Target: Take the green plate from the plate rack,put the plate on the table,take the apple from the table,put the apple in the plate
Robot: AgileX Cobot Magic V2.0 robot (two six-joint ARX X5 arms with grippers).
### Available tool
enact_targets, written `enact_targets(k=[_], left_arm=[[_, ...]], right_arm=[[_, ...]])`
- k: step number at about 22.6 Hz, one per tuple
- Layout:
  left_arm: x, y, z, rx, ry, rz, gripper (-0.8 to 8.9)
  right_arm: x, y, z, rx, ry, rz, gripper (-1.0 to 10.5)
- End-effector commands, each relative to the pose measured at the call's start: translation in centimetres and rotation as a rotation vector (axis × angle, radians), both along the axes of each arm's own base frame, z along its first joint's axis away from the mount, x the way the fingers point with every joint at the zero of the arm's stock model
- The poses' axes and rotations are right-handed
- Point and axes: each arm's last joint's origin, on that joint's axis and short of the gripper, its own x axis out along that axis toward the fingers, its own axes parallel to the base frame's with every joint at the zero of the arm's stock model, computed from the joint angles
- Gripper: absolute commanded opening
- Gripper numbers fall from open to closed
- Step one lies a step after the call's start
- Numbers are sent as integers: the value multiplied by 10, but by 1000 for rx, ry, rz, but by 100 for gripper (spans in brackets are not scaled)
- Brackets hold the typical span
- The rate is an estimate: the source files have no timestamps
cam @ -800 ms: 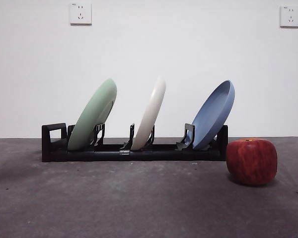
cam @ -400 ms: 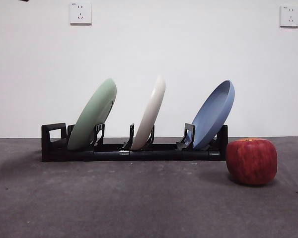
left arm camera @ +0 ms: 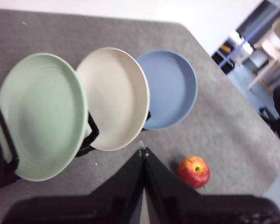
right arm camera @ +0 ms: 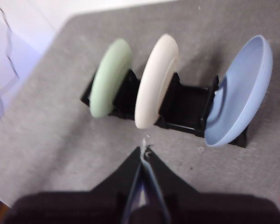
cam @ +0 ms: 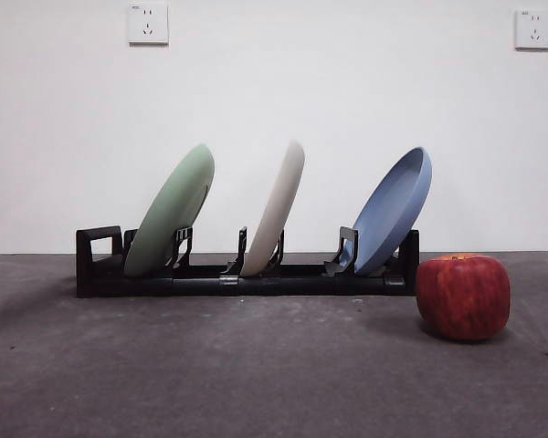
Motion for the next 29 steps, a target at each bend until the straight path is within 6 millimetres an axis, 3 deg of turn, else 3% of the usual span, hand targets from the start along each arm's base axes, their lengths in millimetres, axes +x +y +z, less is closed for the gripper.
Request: enact_targets(k=[1,5,7,8,11,19,24,29], left_arm=[[6,-7,1,39,-25,-51,-3],[12,-16,-1,46,-21,-75,47],[17,-19,-4,48,-17,-80,244],[20,-21,-6,47,-22,-84,289],[35,-24,-3,50,-18,-76,287],[112,-54,9,212,84,16,287],[148,-83,-10,346,154,37,287],[170,-102,-48,475,207,73,287]], right_arm=[[10,9,0,-59,-1,13,23],[23,21,-4,-96,21,13,322],[28,25,-6,-101,29,18,484],[30,25,-7,-106,31,14,485],[32,26,-8,-110,31,9,477],[32,25,-9,-129,26,-15,476],[32,25,-9,-130,26,-16,476],[33,25,-9,-132,26,-18,473]])
